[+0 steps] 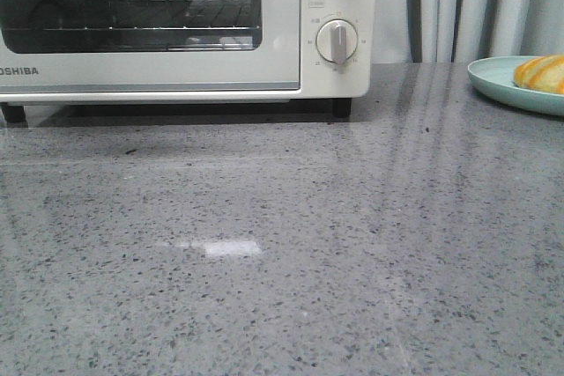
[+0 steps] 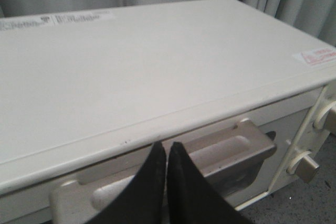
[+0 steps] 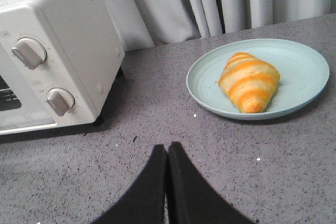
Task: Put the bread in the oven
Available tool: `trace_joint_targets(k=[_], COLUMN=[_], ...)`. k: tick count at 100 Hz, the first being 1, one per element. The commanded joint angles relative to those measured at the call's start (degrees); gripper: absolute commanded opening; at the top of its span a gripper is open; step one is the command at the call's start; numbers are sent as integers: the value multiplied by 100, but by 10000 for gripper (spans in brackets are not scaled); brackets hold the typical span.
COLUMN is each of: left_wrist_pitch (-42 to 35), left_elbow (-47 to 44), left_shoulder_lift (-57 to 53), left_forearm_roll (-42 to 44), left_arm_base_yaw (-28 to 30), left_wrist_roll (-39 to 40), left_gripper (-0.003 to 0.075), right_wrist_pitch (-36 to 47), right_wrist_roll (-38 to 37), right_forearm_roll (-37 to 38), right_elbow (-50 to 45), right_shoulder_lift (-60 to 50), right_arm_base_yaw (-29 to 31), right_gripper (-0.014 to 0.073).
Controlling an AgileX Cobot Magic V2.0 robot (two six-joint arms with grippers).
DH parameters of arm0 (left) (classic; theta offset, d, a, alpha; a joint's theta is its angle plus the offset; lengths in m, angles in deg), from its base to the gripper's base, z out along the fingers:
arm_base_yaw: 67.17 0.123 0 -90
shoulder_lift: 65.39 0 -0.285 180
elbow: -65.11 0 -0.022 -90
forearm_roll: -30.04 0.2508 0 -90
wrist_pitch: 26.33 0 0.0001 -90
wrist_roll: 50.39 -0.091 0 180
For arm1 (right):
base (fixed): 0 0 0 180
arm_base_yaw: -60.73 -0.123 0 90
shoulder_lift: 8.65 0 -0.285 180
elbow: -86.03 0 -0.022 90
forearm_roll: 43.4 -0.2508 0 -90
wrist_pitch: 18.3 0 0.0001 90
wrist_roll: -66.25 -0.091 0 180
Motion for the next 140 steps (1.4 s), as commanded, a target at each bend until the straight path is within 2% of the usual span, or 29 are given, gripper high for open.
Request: trace_joint_targets(k=[1, 17, 41, 58, 107, 140], left_wrist_pitch=[-198, -155, 11, 775, 3126, 3337], left_elbow=[224, 214, 201, 192, -365, -587], left_shoulder_lift=[29, 174, 220, 209, -109, -97], left_forearm_roll=[-101, -91, -46, 254, 264, 496], left_arm_base_yaw=[-31, -31, -31, -31, -31, -31], left_wrist_roll=[-1, -1, -1, -1, 9, 9], left_gripper=[-21, -21, -21, -22, -21, -22], right_wrist_pitch=[208, -80, -86, -86, -2, 104], right_wrist_roll=[67, 67, 67, 67, 67, 67], right_forearm_roll=[97, 97, 97, 97, 21, -43], right_elbow=[212, 212, 212, 212, 212, 212], right_shoulder_lift=[72, 72, 72, 72, 72, 72], right_arm_base_yaw=[-30, -57, -57, -57, -57, -57], right_gripper=[-58, -58, -58, -58, -58, -58])
